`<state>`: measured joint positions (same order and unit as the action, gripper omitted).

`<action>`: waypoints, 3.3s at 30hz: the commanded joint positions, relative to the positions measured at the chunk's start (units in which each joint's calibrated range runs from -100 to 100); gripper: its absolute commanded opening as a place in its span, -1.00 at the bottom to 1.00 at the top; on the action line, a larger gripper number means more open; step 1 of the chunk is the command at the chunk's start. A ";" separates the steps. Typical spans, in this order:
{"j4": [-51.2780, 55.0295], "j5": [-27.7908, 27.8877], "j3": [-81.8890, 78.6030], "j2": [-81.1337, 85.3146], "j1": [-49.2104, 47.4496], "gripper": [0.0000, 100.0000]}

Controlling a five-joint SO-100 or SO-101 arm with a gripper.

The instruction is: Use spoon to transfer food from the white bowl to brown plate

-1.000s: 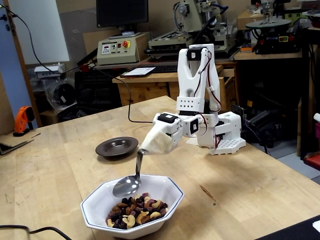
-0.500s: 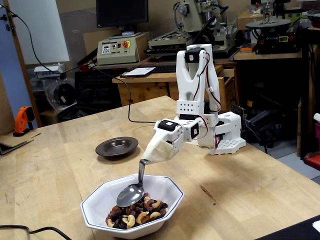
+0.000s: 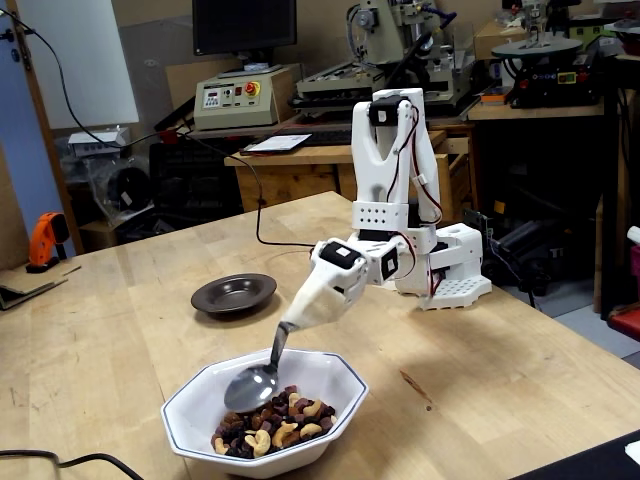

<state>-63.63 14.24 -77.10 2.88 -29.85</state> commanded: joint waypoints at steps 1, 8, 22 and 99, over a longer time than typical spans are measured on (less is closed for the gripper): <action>-0.72 0.10 3.12 -4.46 1.11 -0.92; -0.80 0.10 5.87 -12.16 1.71 -0.92; -0.80 -0.34 7.72 -12.25 1.48 -0.92; -1.43 -8.69 8.43 -15.67 1.19 -0.92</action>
<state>-64.83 6.81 -69.28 -13.70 -27.59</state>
